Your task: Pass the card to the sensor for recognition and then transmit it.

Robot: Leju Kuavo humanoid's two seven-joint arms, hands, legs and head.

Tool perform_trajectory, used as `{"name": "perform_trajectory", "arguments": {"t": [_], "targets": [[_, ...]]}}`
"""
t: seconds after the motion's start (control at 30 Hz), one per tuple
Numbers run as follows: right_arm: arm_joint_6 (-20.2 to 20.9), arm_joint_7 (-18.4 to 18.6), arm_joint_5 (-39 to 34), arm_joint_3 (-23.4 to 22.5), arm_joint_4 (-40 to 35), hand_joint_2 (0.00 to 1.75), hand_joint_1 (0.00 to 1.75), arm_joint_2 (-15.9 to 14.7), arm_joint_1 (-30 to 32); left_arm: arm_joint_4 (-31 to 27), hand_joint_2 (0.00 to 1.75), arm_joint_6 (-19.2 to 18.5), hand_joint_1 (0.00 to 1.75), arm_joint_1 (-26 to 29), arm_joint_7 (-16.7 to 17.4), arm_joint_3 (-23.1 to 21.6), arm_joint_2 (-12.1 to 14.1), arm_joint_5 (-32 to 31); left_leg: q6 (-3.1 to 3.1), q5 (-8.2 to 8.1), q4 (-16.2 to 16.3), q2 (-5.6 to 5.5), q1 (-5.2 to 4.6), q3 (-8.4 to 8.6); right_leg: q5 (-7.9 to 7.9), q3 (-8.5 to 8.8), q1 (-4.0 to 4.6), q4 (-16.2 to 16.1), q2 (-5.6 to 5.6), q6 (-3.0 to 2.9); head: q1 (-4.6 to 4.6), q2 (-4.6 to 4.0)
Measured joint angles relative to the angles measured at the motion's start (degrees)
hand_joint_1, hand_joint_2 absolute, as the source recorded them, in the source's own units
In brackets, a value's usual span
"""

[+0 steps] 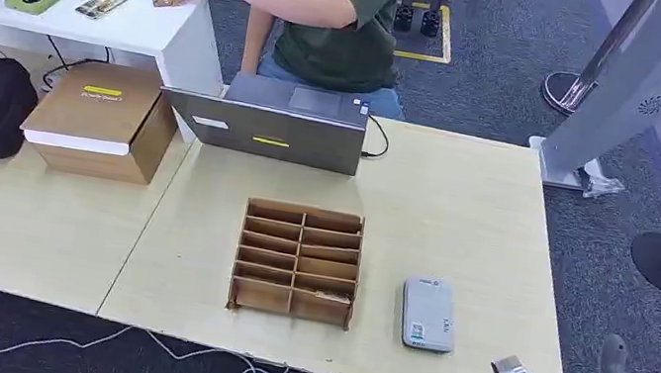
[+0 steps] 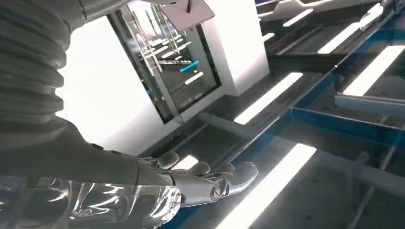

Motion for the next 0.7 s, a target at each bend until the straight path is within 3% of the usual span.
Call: {"name": "perform_trajectory", "arguments": {"t": [0.27, 0.33, 0.47, 0.5, 0.53, 0.57, 0.63, 0.67, 0.7], "targets": [[0.0, 1.2, 0.1, 3.5, 5.3, 1.75, 0.0, -0.4, -1.5, 0.0, 0.0, -0.2, 0.0, -0.1, 0.0, 0.0, 0.0, -0.8, 0.0, 0.0, 0.0, 0.01, 0.0, -0.05, 0.0, 0.06, 0.0, 0.0, 0.0, 0.0, 0.02, 0.0], [0.0, 1.1, 0.2, 4.2, 8.6, 1.75, 0.0, -1.1, -3.9, 0.0, 0.0, -0.4, 0.0, -0.2, 0.0, 0.0, 0.0, -1.2, 0.0, 0.01, 0.0, 0.03, -0.02, 0.0, 0.01, 0.08, 0.0, 0.0, 0.01, 0.0, -0.02, 0.0], [0.0, 5.2, 0.1, 5.8, 15.9, 1.75, 0.0, -3.4, -10.2, 0.0, 0.0, -0.6, 0.0, -0.2, 0.1, 0.0, 0.4, -2.5, -0.01, 0.04, 0.0, 0.02, -0.01, 0.04, 0.03, 0.14, 0.0, 0.0, 0.0, -0.01, 0.04, 0.0], [0.0, 8.3, 0.1, 6.6, 18.0, 1.75, 0.0, -4.3, -12.3, 0.0, 0.0, -0.8, 0.0, -0.2, 0.2, -0.1, 0.5, -2.9, -0.01, 0.05, 0.0, 0.08, 0.01, 0.04, 0.08, 0.16, -0.01, 0.0, 0.08, -0.04, 0.02, 0.0], [0.0, 14.0, 0.1, 8.2, 20.9, 1.75, 0.0, -6.3, -15.0, 0.0, 0.0, -0.9, 0.0, -0.3, 0.4, -0.1, 0.7, -3.7, 0.0, 0.06, 0.0, 0.22, 0.0, 0.05, 0.15, 0.15, -0.01, 0.0, 0.17, -0.05, 0.0, 0.0], [0.0, 23.4, 0.2, 11.7, 25.2, 1.75, 0.0, -9.0, -18.3, 0.0, 0.0, -0.9, 0.0, -0.4, 0.5, -0.2, 0.9, -4.9, 0.01, 0.11, 0.0, 0.3, -0.01, 0.05, 0.21, 0.11, -0.01, 0.1, 0.24, -0.09, 0.0, -0.02], [0.0, 36.3, 0.1, 19.1, 32.8, 1.75, 0.0, -13.7, -24.9, 0.0, 0.0, -0.9, 0.0, -1.0, 0.6, -0.4, 1.4, -6.4, -0.03, 0.22, 0.0, 0.39, -0.02, 0.12, 0.29, 0.03, 0.0, 0.0, 0.35, -0.06, 0.0, 0.0], [0.0, 38.5, 0.1, 21.9, 36.0, 1.75, 0.0, -15.3, -27.9, 0.0, 0.0, -0.8, 0.0, -1.2, 0.8, -0.5, 1.6, -6.9, -0.05, 0.23, 0.0, 0.38, -0.01, 0.12, 0.33, 0.03, -0.01, 0.0, 0.34, -0.08, 0.09, -0.02], [0.0, 38.3, 0.1, 24.4, 40.0, 1.75, 0.0, -16.6, -30.6, 0.0, 0.0, -0.6, 0.0, -1.4, 1.2, -0.5, 1.9, -7.5, -0.06, 0.24, 0.0, 0.38, -0.01, 0.14, 0.36, 0.02, -0.01, 0.0, 0.34, -0.09, 0.0, 0.0]]}}
